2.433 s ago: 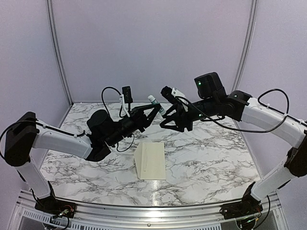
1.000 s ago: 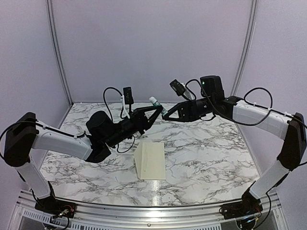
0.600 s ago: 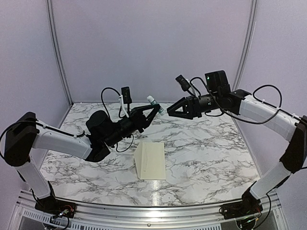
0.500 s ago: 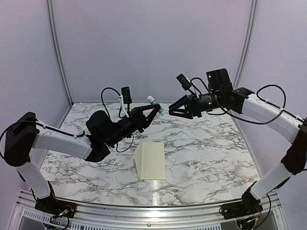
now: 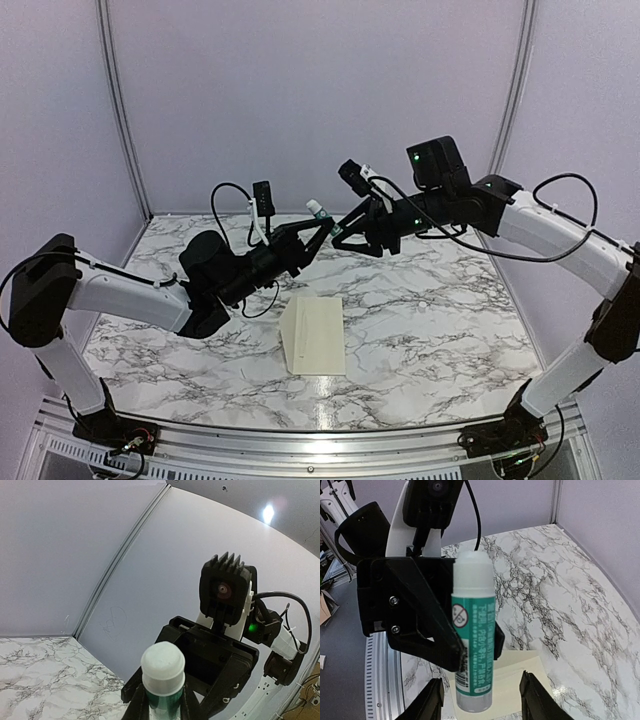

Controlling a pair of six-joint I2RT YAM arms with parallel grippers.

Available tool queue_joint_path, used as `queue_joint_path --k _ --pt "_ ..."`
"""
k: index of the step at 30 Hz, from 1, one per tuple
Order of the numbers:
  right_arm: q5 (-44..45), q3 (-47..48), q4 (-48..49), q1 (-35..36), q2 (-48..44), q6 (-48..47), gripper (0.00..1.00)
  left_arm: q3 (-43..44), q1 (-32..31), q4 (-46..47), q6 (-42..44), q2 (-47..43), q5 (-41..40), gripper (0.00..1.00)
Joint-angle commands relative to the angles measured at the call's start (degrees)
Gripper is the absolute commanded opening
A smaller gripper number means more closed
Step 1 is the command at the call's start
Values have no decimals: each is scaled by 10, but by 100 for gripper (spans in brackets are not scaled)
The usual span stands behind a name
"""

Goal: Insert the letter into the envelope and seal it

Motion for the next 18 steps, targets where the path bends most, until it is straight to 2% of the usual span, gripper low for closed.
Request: queue_joint_path --k 1,11,15,18 --pt "20 32 -7 4 14 -8 44 4 2 4 -2 -8 4 0" --pt "8 33 -5 5 15 -12 9 6 2 -2 -8 -2 7 1" --pt "3 28 -4 2 12 -4 6 5 2 -43 -4 -14 -15 30" --pt "-16 20 -9 -14 13 1 5 -8 2 -127 32 -49 -29 47"
